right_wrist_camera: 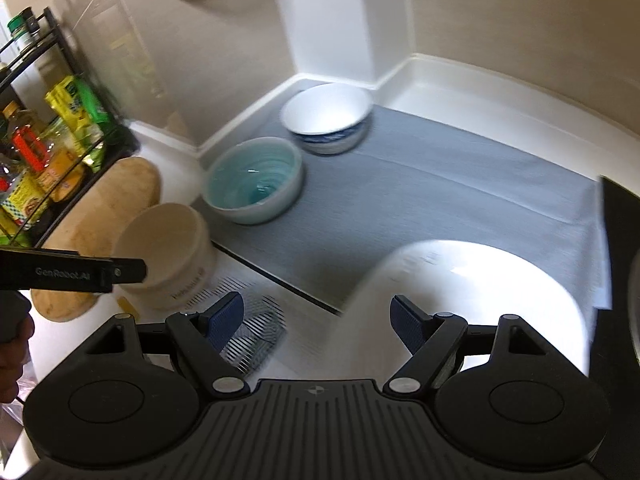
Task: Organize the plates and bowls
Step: 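Move both tools to the cream bowl stack and close the left tool on its rim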
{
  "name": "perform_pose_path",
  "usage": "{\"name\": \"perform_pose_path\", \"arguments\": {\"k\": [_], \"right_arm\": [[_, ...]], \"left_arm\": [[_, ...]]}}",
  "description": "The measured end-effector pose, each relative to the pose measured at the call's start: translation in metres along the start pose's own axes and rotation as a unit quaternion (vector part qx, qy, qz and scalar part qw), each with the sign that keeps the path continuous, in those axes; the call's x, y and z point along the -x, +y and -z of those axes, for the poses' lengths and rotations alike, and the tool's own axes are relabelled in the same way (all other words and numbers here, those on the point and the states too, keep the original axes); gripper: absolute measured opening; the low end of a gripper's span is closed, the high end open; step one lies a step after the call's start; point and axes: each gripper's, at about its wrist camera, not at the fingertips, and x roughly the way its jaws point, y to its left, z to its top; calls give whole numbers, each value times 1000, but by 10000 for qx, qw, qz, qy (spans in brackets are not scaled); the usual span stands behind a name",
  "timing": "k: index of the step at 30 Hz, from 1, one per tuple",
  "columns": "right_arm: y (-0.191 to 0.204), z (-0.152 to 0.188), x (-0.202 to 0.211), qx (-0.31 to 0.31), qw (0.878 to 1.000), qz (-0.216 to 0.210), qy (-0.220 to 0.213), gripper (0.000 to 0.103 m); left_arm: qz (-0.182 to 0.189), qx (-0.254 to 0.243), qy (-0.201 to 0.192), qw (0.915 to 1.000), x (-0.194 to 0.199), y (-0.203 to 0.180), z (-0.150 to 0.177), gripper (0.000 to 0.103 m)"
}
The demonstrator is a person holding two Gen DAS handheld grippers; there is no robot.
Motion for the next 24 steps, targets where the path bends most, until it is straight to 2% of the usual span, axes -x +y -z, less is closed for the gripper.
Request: {"name": "perform_pose_path", "arguments": {"k": [7,14,17,19,20,21,22,24], "right_arm": [[38,-27,-56,-32,9981,-474,401,82],[71,-41,-102,129,9959,-559,703,81],[80,-42,-117,159,9948,-550,846,74],[85,-40,-123,164,9939,-564,936,57],[86,-40,-126,170,9932,-582,994,52],[87,-39,-128,157,9926,-607,1044,43],[87,-38,-129,130,9922,-639,1062,33],[91,-37,-128,187,9922,-633,1057,20]], "left_arm": [[-328,334,-77,9989,-16,48,-13,103],[-173,190,-12,9997,-36,54,-19,103],[-118,54,36,9999,-47,52,-22,102],[-31,-27,55,10000,-52,52,-23,100],[23,-71,60,10000,-55,52,-23,93],[88,-112,70,9999,-57,52,-23,79],[156,-140,100,9997,-59,52,-23,71],[368,-125,230,9990,-65,53,-22,43]]}}
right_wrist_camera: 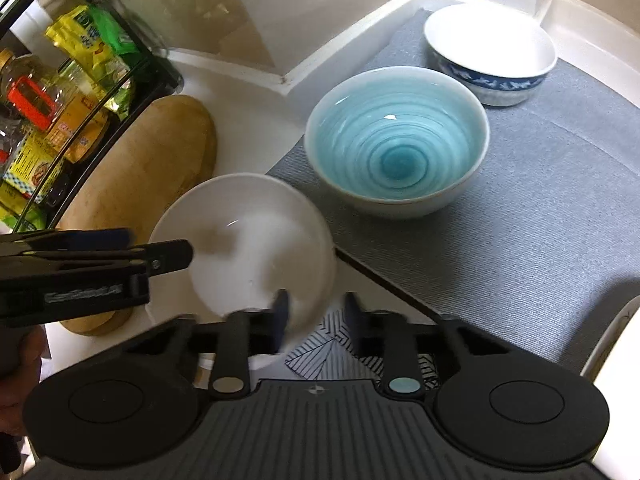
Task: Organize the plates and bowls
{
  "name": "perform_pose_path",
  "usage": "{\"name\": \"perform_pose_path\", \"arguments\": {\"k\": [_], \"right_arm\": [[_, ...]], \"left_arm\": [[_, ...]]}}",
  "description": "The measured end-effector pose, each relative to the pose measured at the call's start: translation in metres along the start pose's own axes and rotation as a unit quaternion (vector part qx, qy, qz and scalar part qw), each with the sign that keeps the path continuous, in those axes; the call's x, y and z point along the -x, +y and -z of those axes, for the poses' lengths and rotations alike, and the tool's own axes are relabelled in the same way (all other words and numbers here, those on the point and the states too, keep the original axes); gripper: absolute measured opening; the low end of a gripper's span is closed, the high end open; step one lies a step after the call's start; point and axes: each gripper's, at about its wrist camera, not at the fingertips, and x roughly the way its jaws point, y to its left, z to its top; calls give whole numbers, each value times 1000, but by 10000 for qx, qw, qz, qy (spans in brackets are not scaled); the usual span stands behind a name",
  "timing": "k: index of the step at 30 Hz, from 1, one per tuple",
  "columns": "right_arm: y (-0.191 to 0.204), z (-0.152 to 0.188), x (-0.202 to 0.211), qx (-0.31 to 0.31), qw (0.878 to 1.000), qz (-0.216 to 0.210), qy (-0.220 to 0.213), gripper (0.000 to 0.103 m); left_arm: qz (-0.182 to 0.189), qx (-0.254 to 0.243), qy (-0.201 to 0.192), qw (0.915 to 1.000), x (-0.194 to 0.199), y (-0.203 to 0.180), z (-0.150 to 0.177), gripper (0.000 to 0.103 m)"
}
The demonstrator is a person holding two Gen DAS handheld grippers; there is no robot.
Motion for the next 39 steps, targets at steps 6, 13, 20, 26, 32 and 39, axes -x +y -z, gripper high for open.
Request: {"name": "perform_pose_path", "arguments": {"k": [6,13,20,26,32,39], "right_arm": [[-4,7,12,-47,9997,241,21,17],[-34,27,37,-380,9975,602,0,15],[-56,32,43,-648,9959,626,-96,15],[-56,32,45,-681,9960,560,-148,16],[-58,29,69,-838,9928,676,-529,57],[-57,25,77,-1051,9895,741,-664,65]], "left_arm": [[602,-168,209,9978,-5,-11,4,19],[1036,-454,298,9931,-13,-50,6,19],[1009,-565,380,9926,-18,-68,8,19],[856,-554,225,9945,-7,-61,2,71],[651,-369,-106,9971,8,-49,-10,95],[518,-421,87,9977,0,-55,-23,102]]}}
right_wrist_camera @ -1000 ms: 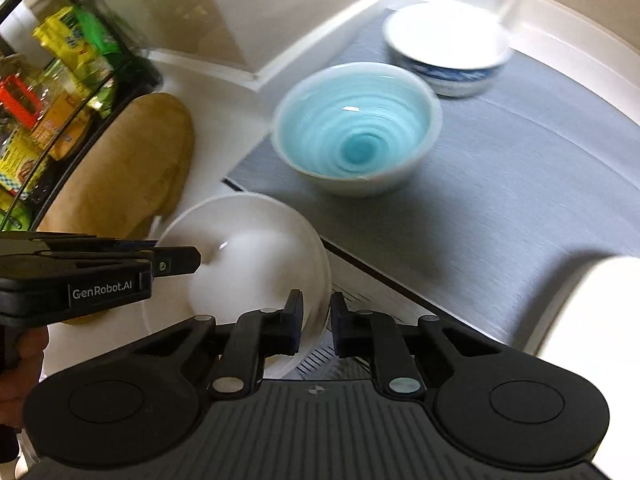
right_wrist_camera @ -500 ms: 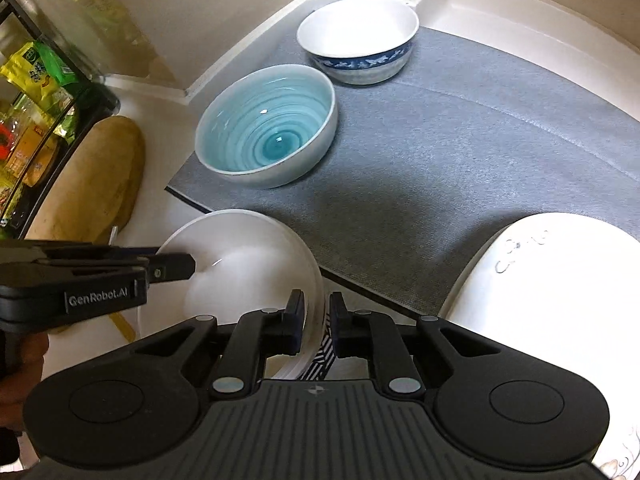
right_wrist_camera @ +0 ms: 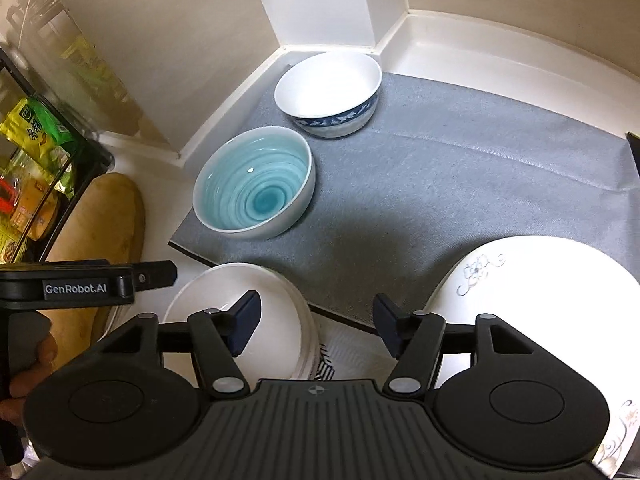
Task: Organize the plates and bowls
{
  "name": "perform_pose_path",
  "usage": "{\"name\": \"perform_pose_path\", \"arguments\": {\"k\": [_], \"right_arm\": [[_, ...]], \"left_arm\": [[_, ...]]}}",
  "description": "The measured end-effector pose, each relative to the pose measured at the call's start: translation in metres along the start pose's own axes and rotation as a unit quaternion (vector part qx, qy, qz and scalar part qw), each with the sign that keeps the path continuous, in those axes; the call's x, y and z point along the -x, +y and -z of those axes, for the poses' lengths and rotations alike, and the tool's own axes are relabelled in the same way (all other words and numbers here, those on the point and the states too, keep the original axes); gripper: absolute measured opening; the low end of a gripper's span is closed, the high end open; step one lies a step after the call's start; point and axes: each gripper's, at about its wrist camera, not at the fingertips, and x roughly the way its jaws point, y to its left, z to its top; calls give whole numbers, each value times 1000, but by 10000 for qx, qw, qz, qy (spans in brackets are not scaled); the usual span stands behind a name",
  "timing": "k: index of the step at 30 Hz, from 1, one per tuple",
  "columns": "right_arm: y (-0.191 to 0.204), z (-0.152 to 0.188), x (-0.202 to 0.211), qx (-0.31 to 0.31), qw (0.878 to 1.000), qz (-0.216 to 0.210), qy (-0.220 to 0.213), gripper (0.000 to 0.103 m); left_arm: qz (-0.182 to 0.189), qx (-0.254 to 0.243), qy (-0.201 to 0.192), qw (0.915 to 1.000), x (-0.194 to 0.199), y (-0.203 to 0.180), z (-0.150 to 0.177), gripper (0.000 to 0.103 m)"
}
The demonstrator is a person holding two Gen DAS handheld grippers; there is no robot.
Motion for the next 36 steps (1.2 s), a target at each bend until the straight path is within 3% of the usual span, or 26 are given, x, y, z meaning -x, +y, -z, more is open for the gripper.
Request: {"name": "perform_pose_path", "arguments": {"k": [11,36], "right_arm": [[20,0,0,341,9994,112,12,68],[21,-1,-4,316,9994,97,64,68]], "left_arm": [[44,-77,-32,10000,3,-2,4,102],[13,-170,-10,9999,2,-6,4,102]]}}
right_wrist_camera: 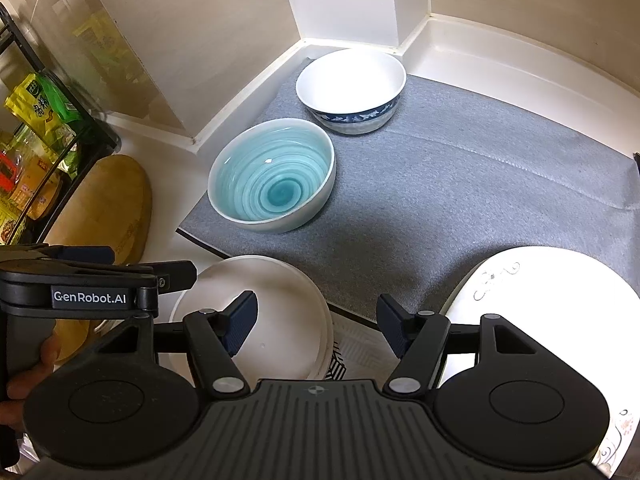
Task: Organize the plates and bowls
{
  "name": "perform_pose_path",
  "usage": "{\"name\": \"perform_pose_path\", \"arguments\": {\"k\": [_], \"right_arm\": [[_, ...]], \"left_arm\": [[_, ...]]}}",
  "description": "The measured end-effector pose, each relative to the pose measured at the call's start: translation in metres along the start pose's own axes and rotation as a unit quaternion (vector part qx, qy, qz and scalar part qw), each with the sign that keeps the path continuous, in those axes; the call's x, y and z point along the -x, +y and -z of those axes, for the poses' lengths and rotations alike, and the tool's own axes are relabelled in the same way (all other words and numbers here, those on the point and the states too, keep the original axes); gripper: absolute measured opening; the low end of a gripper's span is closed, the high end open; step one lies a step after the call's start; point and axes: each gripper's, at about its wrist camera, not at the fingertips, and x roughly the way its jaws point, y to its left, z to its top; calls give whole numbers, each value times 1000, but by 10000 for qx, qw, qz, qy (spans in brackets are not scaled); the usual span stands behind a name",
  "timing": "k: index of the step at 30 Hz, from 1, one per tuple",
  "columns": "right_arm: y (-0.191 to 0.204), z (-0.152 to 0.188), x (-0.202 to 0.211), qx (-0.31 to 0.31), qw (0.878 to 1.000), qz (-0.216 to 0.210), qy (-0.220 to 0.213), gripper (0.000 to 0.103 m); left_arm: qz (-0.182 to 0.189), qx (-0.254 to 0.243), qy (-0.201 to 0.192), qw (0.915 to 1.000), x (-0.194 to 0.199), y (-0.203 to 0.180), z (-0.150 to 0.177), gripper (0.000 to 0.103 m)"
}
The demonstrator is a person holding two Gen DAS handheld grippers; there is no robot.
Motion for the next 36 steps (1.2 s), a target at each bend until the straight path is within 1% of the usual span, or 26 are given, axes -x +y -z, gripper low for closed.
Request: {"name": "perform_pose_path", "arguments": {"k": [6,9,16,20,23,28,36], "right_arm": [[1,-1,-2,16,10000,-4,31,68],[1,-3,-3,0,10000,6,28,68],[-3,-17,-6,-100,9999,72,-120,68],[-5,-30,-12,-109,9995,154,-254,68],[-9,-41,-21,-133,9992,215,-320,68],[-14,-60,-41,-138,9989,301,-334,68],[-16,-80,-78,-56,9995,294,-101,68]], "left_arm": [[-2,38,25,10000,-1,2,-1,102],[-18,147,4,9999,-1,6,-3,102],[-64,766,-46,9970,-5,22,-15,102],[-103,1029,-61,9946,-14,25,-27,102],[-4,1200,9,9928,-24,27,-36,102],[49,1379,125,9904,-42,24,-52,102],[40,1469,301,9887,-69,20,-68,102]]}}
